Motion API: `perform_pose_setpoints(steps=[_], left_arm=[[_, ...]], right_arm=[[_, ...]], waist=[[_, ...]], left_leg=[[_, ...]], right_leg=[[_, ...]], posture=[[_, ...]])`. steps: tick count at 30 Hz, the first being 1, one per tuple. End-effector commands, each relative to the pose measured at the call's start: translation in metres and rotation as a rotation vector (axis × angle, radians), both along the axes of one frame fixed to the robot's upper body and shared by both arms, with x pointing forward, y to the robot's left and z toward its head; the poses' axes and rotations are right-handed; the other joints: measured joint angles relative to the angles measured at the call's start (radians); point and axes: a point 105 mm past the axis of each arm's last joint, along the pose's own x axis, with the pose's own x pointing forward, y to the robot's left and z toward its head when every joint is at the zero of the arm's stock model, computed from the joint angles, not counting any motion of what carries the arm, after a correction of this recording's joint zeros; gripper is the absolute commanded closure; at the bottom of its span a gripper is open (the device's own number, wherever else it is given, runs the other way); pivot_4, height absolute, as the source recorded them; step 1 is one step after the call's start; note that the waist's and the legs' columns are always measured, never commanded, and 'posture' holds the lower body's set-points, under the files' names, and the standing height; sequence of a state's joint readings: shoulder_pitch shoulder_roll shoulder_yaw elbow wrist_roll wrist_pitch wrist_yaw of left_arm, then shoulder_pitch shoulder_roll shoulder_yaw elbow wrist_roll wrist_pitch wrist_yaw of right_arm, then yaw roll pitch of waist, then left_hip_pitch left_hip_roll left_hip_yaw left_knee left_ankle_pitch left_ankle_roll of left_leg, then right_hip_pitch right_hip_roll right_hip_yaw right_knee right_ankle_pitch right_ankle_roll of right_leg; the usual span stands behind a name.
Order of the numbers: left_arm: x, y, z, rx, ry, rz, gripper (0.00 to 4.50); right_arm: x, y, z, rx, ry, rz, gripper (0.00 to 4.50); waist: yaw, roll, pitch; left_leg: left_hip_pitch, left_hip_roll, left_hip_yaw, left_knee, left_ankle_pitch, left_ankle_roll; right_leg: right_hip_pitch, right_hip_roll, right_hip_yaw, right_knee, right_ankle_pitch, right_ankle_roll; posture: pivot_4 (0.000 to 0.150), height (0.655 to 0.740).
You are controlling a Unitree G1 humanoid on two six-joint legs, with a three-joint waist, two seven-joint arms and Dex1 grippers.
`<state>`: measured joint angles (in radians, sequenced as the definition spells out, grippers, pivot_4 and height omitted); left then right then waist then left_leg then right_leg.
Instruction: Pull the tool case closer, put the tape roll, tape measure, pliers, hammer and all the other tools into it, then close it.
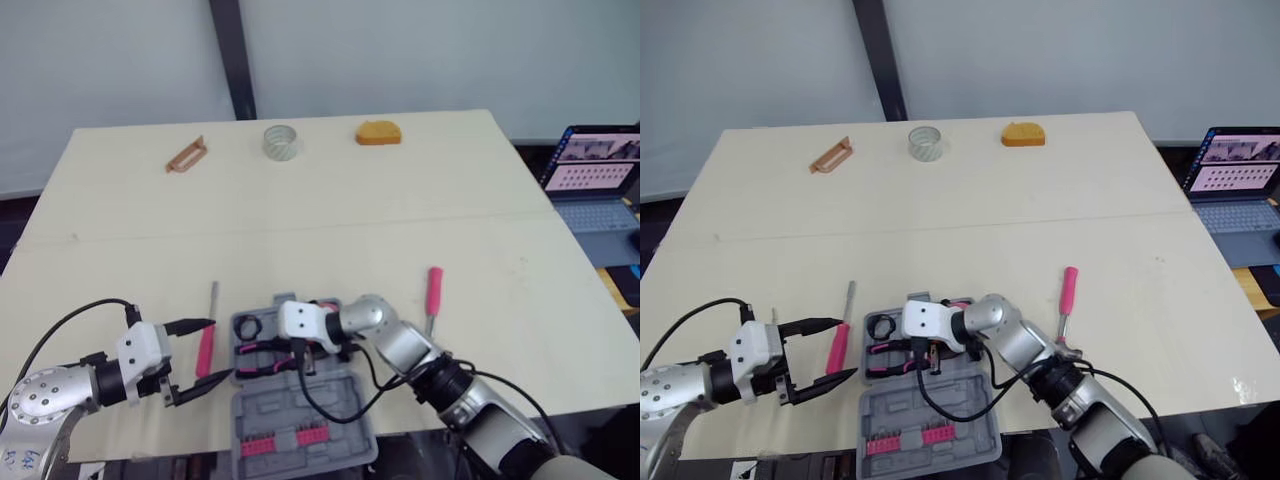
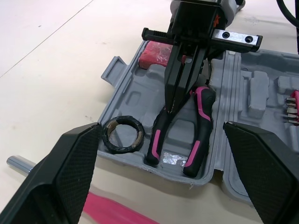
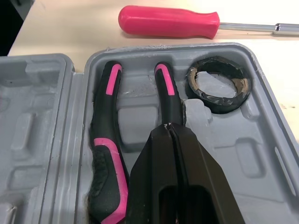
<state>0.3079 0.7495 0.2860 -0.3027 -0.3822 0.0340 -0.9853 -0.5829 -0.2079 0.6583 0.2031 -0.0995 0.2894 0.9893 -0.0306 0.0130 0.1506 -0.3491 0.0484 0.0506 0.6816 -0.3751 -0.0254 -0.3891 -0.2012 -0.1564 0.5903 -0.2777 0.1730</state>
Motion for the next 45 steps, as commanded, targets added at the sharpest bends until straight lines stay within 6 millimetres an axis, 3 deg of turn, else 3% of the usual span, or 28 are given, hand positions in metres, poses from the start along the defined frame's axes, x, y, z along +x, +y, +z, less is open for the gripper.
perform_pose_setpoints(steps=[1, 4, 6, 11, 15, 16, 17, 20, 24, 25, 31, 36, 39, 45], left_arm=[[-0.002, -0.004, 0.004, 0.012, -0.018, -0.023, 0.00], [-0.001, -0.004, 0.004, 0.012, -0.017, -0.024, 0.00], [-0.001, -0.005, 0.004, 0.013, -0.018, -0.025, 0.00], [0.004, -0.005, 0.007, -0.006, -0.014, -0.004, 0.00], [0.013, -0.003, 0.009, -0.038, 0.007, 0.046, 0.00], [0.016, -0.002, 0.011, -0.048, 0.008, 0.059, 0.00], [0.018, 0.000, 0.013, -0.058, 0.007, 0.074, 0.00], [0.025, 0.014, 0.020, -0.057, -0.007, 0.153, 0.00], [0.022, 0.053, 0.018, -0.036, 0.001, 0.325, 0.00], [0.020, 0.062, 0.016, -0.030, 0.008, 0.359, 0.00], [-0.001, 0.129, 0.010, -0.016, 0.035, 0.596, 0.00], [-0.014, 0.160, 0.003, -0.010, 0.039, 0.722, 0.00], [-0.021, 0.173, -0.004, -0.003, 0.054, 0.773, 0.00], [-0.026, 0.183, -0.011, 0.003, 0.069, 0.796, 0.00]], right_arm=[[-0.003, -0.038, -0.062, -0.267, 0.110, -0.117, 4.44], [-0.004, -0.035, -0.061, -0.242, 0.112, -0.112, 4.44], [-0.006, -0.025, -0.048, -0.148, 0.104, -0.088, 4.44], [-0.003, -0.012, 0.003, 0.117, 0.098, -0.063, 4.44], [0.002, -0.024, 0.056, 0.328, 0.120, -0.077, 4.44], [0.003, -0.033, 0.068, 0.362, 0.133, -0.092, 3.94], [0.004, -0.044, 0.076, 0.383, 0.144, -0.107, 3.76], [0.009, -0.083, 0.093, 0.405, 0.142, -0.193, 2.35], [0.013, -0.160, 0.090, 0.339, 0.144, -0.388, 0.28], [0.012, -0.176, 0.088, 0.323, 0.145, -0.434, 0.13], [0.008, -0.281, 0.069, 0.295, 0.146, -0.801, 0.13], [0.001, -0.347, 0.055, 0.294, 0.098, -1.054, 0.13], [-0.004, -0.367, 0.046, 0.284, 0.083, -1.131, 0.13], [-0.004, -0.372, 0.044, 0.277, 0.067, -1.144, 0.13]], waist=[[0.000, 0.001, -0.002], [0.002, 0.002, -0.005], [0.002, 0.002, -0.005], [0.003, 0.002, -0.005], [0.002, 0.001, 0.002], [0.003, 0.001, 0.005], [0.003, 0.001, 0.006], [0.005, 0.001, 0.008], [0.006, -0.001, 0.009], [0.006, -0.001, 0.010], [0.003, -0.005, 0.014], [0.003, -0.007, 0.015], [0.003, -0.007, 0.015], [0.002, -0.006, 0.016]], left_leg=[[0.001, 0.000, 0.000, 0.000, 0.000, 0.000], [0.015, 0.000, 0.000, -0.006, -0.001, -0.001], [0.015, 0.000, 0.000, -0.007, -0.001, -0.001], [0.014, 0.000, 0.000, -0.007, -0.001, -0.001], [0.013, 0.000, 0.000, -0.006, -0.002, -0.001], [0.012, 0.000, 0.000, -0.006, -0.002, -0.001], [0.012, 0.000, 0.000, -0.005, -0.002, -0.001], [0.011, 0.001, 0.000, -0.006, -0.002, -0.001], [0.011, 0.001, 0.000, -0.006, -0.005, 0.000], [0.011, 0.001, 0.001, -0.006, -0.005, 0.000], [0.012, 0.002, 0.008, -0.005, -0.006, 0.000], [0.012, 0.002, 0.010, -0.004, -0.007, 0.001], [0.012, 0.002, 0.011, -0.004, -0.007, 0.001], [0.013, 0.003, 0.011, -0.004, -0.007, 0.001]], right_leg=[[0.001, 0.000, 0.000, 0.000, 0.000, 0.000], [0.013, 0.000, 0.000, -0.002, -0.001, -0.001], [0.013, 0.000, 0.000, -0.002, -0.001, -0.001], [0.012, 0.000, -0.001, -0.003, -0.001, -0.002], [0.012, 0.000, -0.001, -0.004, -0.001, -0.002], [0.012, 0.000, -0.001, -0.004, -0.001, -0.002], [0.011, 0.000, -0.001, -0.004, -0.001, -0.002], [0.011, 0.000, -0.001, -0.004, -0.001, -0.002], [0.011, 0.000, -0.002, -0.006, -0.001, -0.001], [0.011, 0.000, -0.002, -0.006, -0.001, -0.001], [0.010, 0.000, -0.002, -0.008, -0.001, -0.001], [0.010, 0.000, -0.001, -0.009, -0.001, -0.001], [0.010, 0.000, -0.001, -0.008, -0.001, -0.001], [0.009, 0.000, -0.001, -0.008, -0.001, -0.001]], posture=[[0.150, 0.7400], [0.150, 0.7400], [0.150, 0.7400], [0.150, 0.7400], [0.150, 0.7400], [0.150, 0.7400], [0.150, 0.7400], [0.150, 0.7400], [0.150, 0.7400], [0.150, 0.7400], [0.150, 0.7400], [0.150, 0.7400], [0.150, 0.7400], [0.150, 0.7400]])
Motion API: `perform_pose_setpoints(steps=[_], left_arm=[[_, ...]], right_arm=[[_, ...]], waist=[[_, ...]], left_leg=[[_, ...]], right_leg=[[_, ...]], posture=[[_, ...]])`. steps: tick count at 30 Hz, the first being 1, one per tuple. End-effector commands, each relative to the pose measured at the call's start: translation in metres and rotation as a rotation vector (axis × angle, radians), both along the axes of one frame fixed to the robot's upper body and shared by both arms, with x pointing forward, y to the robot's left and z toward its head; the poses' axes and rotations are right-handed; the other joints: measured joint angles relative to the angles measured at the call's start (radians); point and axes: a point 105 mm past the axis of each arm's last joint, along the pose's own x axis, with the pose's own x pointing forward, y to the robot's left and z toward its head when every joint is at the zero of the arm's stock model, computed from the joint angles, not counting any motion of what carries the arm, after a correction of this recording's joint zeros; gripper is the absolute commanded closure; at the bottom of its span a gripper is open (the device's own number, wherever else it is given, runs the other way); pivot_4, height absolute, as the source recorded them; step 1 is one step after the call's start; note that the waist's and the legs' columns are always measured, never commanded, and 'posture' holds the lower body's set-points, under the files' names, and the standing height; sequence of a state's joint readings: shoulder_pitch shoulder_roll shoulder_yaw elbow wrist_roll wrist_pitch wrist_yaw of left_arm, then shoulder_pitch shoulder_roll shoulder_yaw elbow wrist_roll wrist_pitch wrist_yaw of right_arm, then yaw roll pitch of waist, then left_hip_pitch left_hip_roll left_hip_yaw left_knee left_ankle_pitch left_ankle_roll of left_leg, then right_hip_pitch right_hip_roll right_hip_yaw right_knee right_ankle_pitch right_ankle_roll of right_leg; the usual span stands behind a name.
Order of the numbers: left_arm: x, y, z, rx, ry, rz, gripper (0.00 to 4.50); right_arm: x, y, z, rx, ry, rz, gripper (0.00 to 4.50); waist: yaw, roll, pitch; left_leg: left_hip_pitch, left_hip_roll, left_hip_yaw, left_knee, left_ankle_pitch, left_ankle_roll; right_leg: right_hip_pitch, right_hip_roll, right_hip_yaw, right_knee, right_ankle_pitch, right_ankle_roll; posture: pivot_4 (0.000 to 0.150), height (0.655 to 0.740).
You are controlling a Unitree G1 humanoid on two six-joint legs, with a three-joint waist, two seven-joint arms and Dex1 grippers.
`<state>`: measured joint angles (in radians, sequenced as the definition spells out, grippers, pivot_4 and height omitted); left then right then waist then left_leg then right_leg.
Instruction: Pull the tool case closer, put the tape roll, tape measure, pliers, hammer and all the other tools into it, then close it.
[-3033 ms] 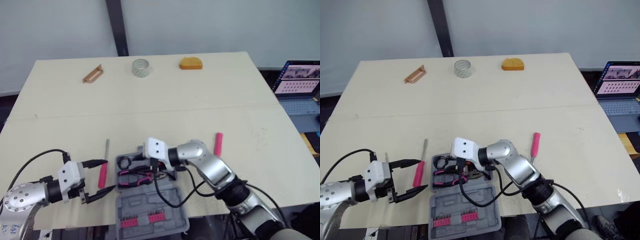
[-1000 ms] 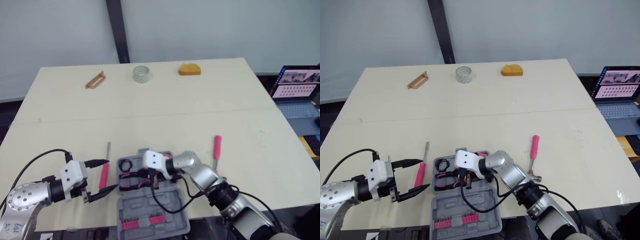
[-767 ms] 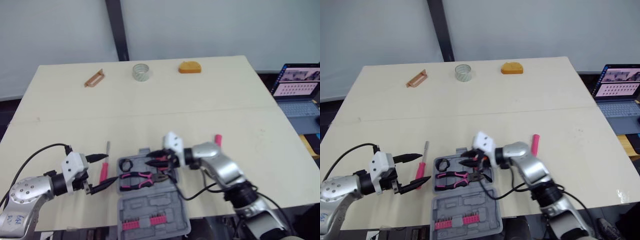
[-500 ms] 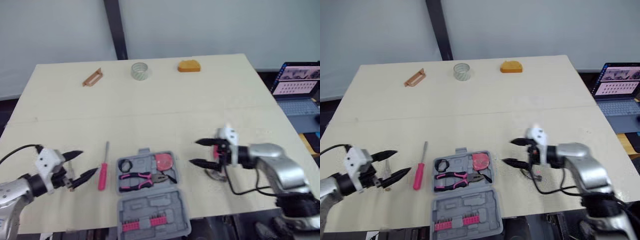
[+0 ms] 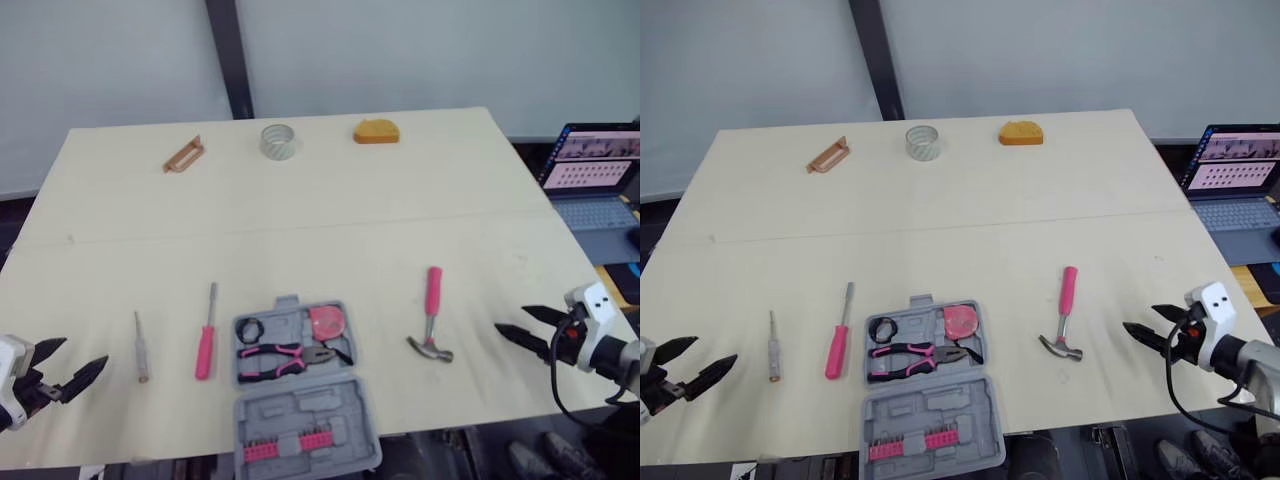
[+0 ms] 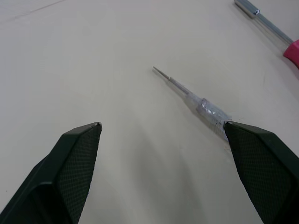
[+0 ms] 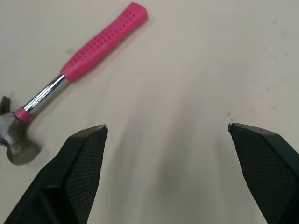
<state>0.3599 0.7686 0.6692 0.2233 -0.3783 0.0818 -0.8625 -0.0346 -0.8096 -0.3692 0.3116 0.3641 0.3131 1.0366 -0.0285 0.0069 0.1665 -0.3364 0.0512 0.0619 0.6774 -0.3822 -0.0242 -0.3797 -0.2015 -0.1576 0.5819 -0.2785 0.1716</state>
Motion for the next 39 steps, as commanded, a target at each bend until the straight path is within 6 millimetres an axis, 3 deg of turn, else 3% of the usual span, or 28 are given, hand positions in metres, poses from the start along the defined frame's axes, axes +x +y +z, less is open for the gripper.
perform_pose_setpoints(steps=[1, 9, 14, 20, 22, 25, 30, 32, 39], left_arm=[[0.000, 0.009, 0.012, 0.042, -0.030, 0.011, 0.00], [0.000, 0.010, 0.010, 0.047, -0.027, 0.007, 0.00], [0.002, -0.002, 0.016, 0.066, -0.020, -0.061, 0.00], [0.016, -0.083, 0.018, 0.037, 0.110, -0.435, 0.00], [0.024, -0.113, 0.021, 0.025, 0.125, -0.544, 0.53], [0.029, -0.146, 0.019, 0.032, 0.168, -0.667, 1.72], [0.026, -0.169, 0.006, 0.103, 0.260, -0.791, 4.39], [0.024, -0.175, 0.001, 0.137, 0.282, -0.835, 4.50], [0.018, -0.184, -0.005, 0.133, 0.332, -0.874, 4.50]], right_arm=[[0.003, -0.006, 0.014, -0.032, -0.054, -0.002, 0.13], [0.004, -0.004, 0.013, -0.038, -0.055, 0.011, 0.13], [0.008, 0.020, 0.032, 0.004, -0.086, 0.104, 0.13], [-0.001, 0.100, 0.051, 0.071, -0.010, 0.426, 0.13], [-0.005, 0.133, 0.051, 0.049, -0.005, 0.549, 0.00], [-0.009, 0.172, 0.048, 0.020, 0.000, 0.676, 0.82], [-0.014, 0.203, 0.028, -0.094, 0.040, 0.809, 3.40], [-0.016, 0.210, 0.021, -0.144, 0.053, 0.850, 4.48], [-0.022, 0.221, 0.012, -0.205, 0.076, 0.913, 4.48]], waist=[[0.000, 0.000, 0.000], [0.001, 0.000, 0.000], [0.001, 0.000, 0.000], [0.005, 0.001, 0.001], [0.004, 0.001, 0.001], [0.004, 0.001, 0.001], [0.004, 0.001, 0.001], [0.003, 0.001, 0.001], [0.005, 0.001, 0.001]], left_leg=[[0.000, 0.000, 0.000, 0.000, 0.000, 0.000], [0.000, 0.000, 0.000, 0.000, 0.000, 0.000], [0.000, 0.000, 0.000, 0.000, 0.000, 0.000], [-0.001, 0.001, 0.000, 0.003, -0.001, 0.000], [-0.001, 0.001, 0.000, 0.003, -0.001, 0.000], [-0.001, 0.001, 0.000, 0.003, -0.001, 0.000], [-0.003, 0.001, 0.000, 0.003, -0.001, -0.001], [-0.004, 0.001, 0.001, 0.003, -0.001, 0.000], [-0.014, 0.001, 0.002, 0.007, -0.001, -0.001]], right_leg=[[0.000, 0.000, 0.000, 0.000, 0.000, 0.000], [0.000, 0.000, 0.000, 0.000, 0.000, 0.000], [0.000, 0.000, 0.000, 0.000, 0.000, 0.000], [-0.001, 0.000, 0.001, 0.002, 0.000, 0.000], [-0.001, 0.000, 0.001, 0.002, 0.000, 0.000], [-0.001, 0.000, 0.001, 0.002, 0.000, 0.000], [-0.004, 0.000, 0.001, 0.002, 0.000, 0.000], [-0.005, 0.000, 0.000, 0.002, 0.000, 0.000], [-0.014, 0.000, 0.001, 0.005, 0.000, 0.000]], posture=[[0.150, 0.7400], [0.150, 0.7400], [0.150, 0.7400], [0.150, 0.7400], [0.150, 0.7400], [0.150, 0.7400], [0.150, 0.7400], [0.150, 0.7400], [0.150, 0.7400]])
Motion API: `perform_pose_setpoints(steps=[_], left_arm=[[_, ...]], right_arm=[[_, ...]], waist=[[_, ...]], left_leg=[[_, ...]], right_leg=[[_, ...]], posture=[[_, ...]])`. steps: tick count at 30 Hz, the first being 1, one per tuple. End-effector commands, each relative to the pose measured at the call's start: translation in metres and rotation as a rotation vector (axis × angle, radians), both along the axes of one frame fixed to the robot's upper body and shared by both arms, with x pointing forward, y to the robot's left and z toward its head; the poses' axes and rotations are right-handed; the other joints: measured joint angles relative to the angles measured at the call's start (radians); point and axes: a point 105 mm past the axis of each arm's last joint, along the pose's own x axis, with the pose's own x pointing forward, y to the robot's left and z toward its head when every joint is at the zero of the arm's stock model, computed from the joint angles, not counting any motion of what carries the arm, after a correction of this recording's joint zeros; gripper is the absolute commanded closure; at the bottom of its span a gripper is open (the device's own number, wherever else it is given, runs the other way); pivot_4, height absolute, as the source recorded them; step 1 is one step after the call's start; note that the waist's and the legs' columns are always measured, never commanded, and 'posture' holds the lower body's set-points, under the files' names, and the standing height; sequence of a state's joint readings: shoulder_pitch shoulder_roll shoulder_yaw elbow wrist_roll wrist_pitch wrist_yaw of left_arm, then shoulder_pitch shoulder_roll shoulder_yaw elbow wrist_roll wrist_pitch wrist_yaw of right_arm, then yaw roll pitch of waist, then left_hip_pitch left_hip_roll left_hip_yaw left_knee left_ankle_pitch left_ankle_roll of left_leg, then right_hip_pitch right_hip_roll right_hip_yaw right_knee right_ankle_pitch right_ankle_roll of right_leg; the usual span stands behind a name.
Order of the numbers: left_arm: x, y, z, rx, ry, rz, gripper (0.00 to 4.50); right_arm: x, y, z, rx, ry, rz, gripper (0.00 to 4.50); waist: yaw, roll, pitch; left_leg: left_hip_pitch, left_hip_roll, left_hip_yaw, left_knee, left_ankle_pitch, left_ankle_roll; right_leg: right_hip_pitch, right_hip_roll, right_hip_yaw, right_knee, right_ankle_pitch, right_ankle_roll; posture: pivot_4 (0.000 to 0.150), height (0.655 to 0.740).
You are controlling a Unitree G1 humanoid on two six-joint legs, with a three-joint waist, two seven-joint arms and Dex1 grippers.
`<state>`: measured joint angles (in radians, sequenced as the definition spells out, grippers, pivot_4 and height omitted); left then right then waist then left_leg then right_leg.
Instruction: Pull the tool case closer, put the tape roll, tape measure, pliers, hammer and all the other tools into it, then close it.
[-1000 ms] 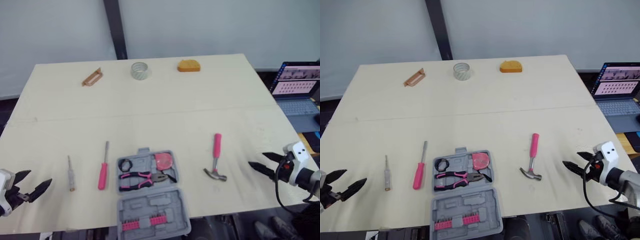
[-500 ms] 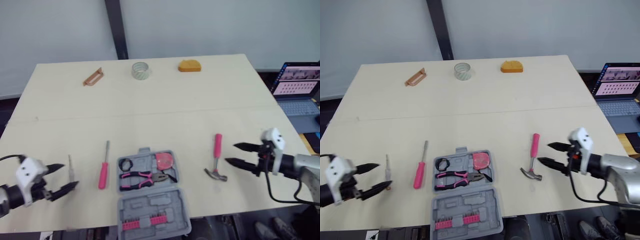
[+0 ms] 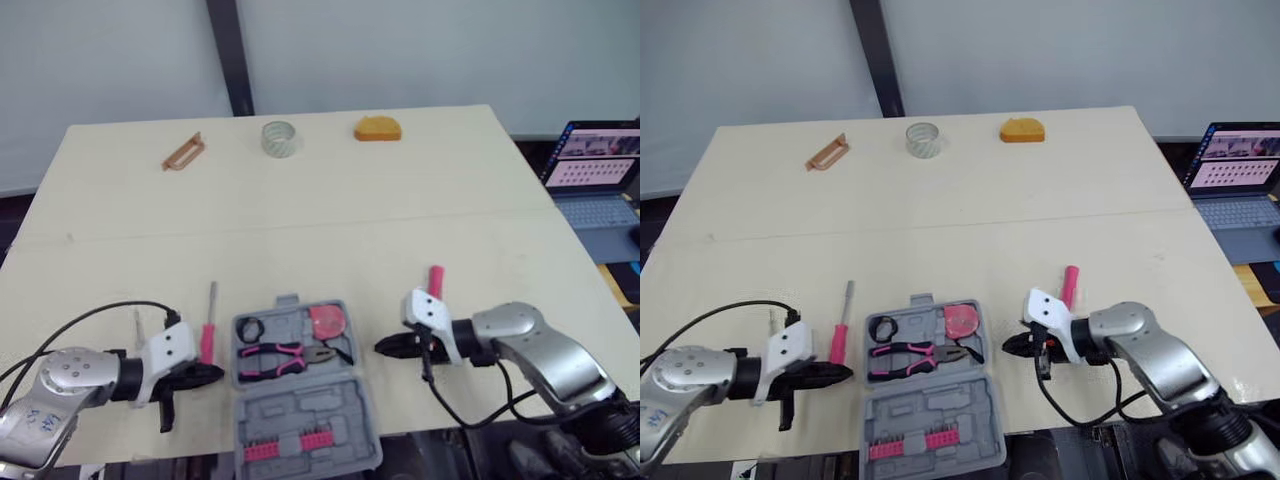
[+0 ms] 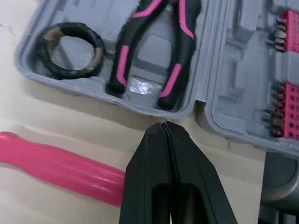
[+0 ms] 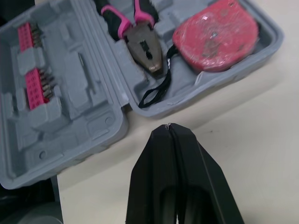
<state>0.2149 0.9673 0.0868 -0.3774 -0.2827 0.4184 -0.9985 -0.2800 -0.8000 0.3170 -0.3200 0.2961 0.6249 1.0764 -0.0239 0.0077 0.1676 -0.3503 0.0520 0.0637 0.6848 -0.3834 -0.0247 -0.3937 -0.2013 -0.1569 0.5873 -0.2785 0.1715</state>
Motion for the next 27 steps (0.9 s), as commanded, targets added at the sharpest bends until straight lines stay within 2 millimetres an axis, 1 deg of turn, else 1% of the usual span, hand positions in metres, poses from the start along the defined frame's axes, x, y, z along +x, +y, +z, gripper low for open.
perform_pose_setpoints(steps=[1, 5, 9, 15, 21, 27], left_arm=[[-0.007, -0.009, -0.001, -0.002, 0.021, -0.041, 4.50], [-0.014, -0.015, -0.010, 0.018, 0.040, -0.067, 4.50], [-0.011, -0.023, -0.016, 0.026, 0.023, -0.076, 4.50], [-0.010, -0.026, -0.023, 0.058, 0.018, -0.092, 4.50], [-0.005, -0.030, -0.025, 0.051, -0.015, -0.077, 4.50], [-0.003, -0.036, -0.023, 0.035, -0.033, -0.089, 4.50]], right_arm=[[-0.006, 0.011, 0.007, 0.000, -0.029, 0.061, 4.48], [-0.009, 0.011, 0.002, -0.022, -0.014, 0.070, 4.48], [-0.009, 0.011, -0.003, -0.034, 0.001, 0.068, 4.48], [-0.012, 0.016, -0.011, -0.053, 0.023, 0.092, 4.48], [-0.012, 0.023, -0.020, -0.058, 0.038, 0.105, 4.48], [-0.015, 0.026, -0.023, -0.046, 0.062, 0.105, 4.48]], waist=[[0.000, 0.000, 0.000], [0.000, 0.000, 0.000], [0.000, 0.000, 0.000], [0.001, 0.000, 0.000], [0.004, 0.000, 0.000], [0.021, 0.000, 0.000]], left_leg=[[0.000, 0.000, 0.000, 0.000, 0.000, 0.000], [0.000, 0.000, 0.000, 0.000, 0.000, 0.000], [0.000, 0.000, 0.000, 0.000, 0.000, 0.000], [-0.001, 0.000, 0.000, 0.000, 0.000, 0.000], [-0.001, 0.000, 0.000, 0.001, 0.000, 0.000], [-0.001, 0.000, 0.000, 0.002, 0.000, 0.000]], right_leg=[[0.000, 0.000, 0.000, 0.000, 0.000, 0.000], [0.000, 0.000, 0.000, 0.000, 0.000, 0.000], [0.000, 0.000, 0.000, 0.000, 0.000, 0.000], [0.000, 0.000, 0.000, 0.000, 0.000, 0.000], [0.000, 0.000, 0.000, 0.000, 0.000, 0.000], [0.000, 0.000, 0.000, 0.001, 0.000, 0.000]], posture=[[0.150, 0.7400], [0.150, 0.7400], [0.150, 0.7400], [0.150, 0.7400], [0.150, 0.7400], [0.150, 0.7400]])
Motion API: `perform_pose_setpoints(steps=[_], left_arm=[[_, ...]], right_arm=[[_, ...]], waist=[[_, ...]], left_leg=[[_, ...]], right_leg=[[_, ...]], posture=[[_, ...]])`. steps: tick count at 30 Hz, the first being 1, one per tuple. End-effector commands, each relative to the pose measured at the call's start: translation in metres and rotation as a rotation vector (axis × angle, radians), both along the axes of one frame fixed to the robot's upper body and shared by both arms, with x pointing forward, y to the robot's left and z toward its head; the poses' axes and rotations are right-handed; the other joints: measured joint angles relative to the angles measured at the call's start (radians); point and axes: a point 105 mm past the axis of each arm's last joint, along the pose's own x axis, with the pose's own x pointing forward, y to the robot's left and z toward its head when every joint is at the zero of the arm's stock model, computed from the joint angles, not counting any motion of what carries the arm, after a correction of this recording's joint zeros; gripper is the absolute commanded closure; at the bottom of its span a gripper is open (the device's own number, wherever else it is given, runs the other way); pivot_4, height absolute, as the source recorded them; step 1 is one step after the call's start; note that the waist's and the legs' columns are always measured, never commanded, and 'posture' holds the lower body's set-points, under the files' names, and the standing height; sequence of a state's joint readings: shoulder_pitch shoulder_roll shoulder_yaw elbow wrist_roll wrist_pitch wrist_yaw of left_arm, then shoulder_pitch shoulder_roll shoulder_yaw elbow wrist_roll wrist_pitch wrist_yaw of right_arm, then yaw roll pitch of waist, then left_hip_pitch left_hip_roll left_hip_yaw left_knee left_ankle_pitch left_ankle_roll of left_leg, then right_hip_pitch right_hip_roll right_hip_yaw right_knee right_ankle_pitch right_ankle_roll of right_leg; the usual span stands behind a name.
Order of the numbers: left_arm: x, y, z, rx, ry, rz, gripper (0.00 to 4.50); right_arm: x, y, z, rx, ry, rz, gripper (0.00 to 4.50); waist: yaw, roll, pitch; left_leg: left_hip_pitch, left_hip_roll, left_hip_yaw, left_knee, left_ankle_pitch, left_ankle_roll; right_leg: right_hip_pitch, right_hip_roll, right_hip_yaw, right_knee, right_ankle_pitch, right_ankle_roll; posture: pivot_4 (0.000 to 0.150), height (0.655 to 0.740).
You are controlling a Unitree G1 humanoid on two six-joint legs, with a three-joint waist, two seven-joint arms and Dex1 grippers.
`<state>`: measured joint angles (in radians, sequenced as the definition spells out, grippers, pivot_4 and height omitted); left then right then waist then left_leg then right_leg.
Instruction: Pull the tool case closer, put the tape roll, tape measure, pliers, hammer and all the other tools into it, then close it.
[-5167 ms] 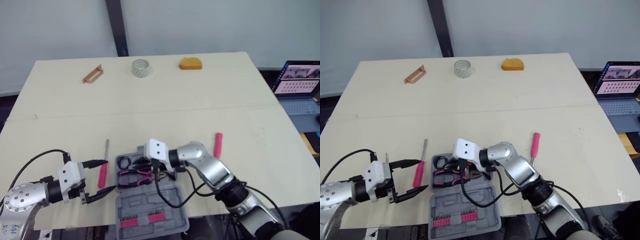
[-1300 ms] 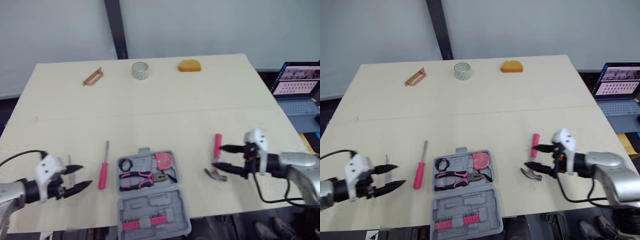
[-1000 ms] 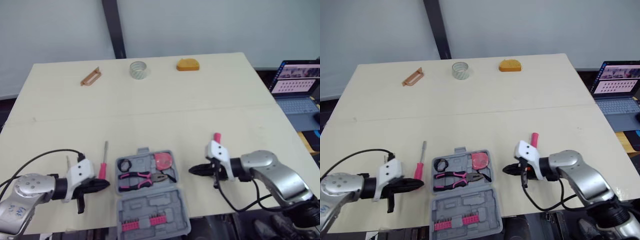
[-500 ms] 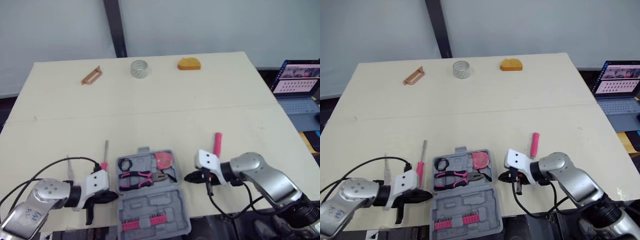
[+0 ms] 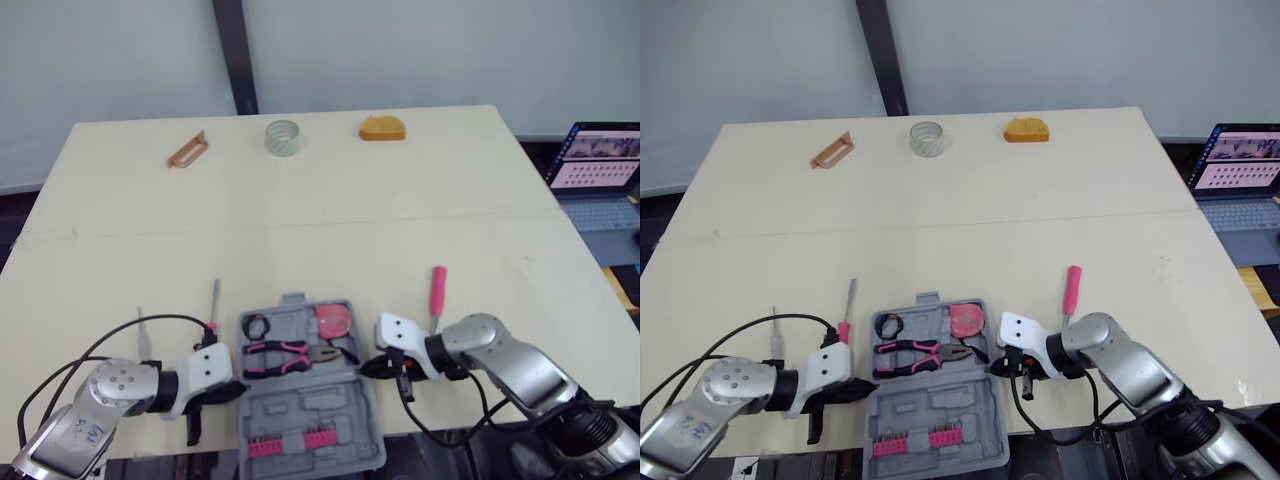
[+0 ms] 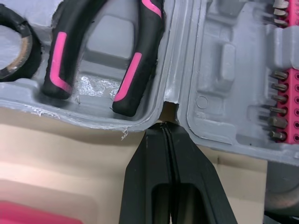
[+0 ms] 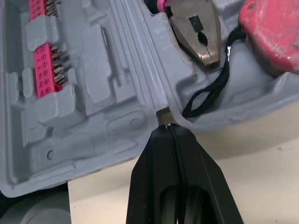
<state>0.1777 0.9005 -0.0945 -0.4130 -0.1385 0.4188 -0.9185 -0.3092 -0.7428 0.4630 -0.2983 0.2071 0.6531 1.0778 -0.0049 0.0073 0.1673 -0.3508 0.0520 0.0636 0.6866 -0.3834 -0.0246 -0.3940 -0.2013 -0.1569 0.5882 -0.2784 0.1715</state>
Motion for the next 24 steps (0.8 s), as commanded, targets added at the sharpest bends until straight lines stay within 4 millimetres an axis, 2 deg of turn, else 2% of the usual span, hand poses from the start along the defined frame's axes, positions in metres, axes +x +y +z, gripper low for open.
perform_pose_setpoints(steps=[1, 13, 24], left_arm=[[0.001, -0.008, 0.005, -0.027, -0.029, -0.024, 4.50], [0.009, -0.020, 0.009, -0.060, -0.053, -0.035, 4.50], [0.029, -0.028, 0.015, -0.095, -0.101, -0.037, 4.50]], right_arm=[[-0.005, 0.006, 0.003, 0.028, 0.005, 0.030, 4.48], [-0.008, 0.007, -0.004, 0.031, 0.017, 0.003, 4.48], [0.014, 0.003, 0.005, 0.049, -0.053, -0.086, 4.48]], waist=[[0.003, 0.000, 0.000], [0.006, 0.000, 0.000], [0.005, 0.000, 0.000]], left_leg=[[0.000, 0.000, 0.000, 0.000, 0.000, 0.000], [0.000, 0.000, 0.000, 0.002, 0.000, 0.000], [0.000, 0.000, 0.000, 0.003, 0.000, 0.000]], right_leg=[[0.000, 0.000, 0.000, 0.000, 0.000, 0.000], [0.000, 0.000, 0.000, 0.001, 0.000, 0.000], [0.000, 0.000, 0.000, 0.002, 0.000, 0.000]], posture=[[0.150, 0.7400], [0.150, 0.7400], [0.150, 0.7400]])
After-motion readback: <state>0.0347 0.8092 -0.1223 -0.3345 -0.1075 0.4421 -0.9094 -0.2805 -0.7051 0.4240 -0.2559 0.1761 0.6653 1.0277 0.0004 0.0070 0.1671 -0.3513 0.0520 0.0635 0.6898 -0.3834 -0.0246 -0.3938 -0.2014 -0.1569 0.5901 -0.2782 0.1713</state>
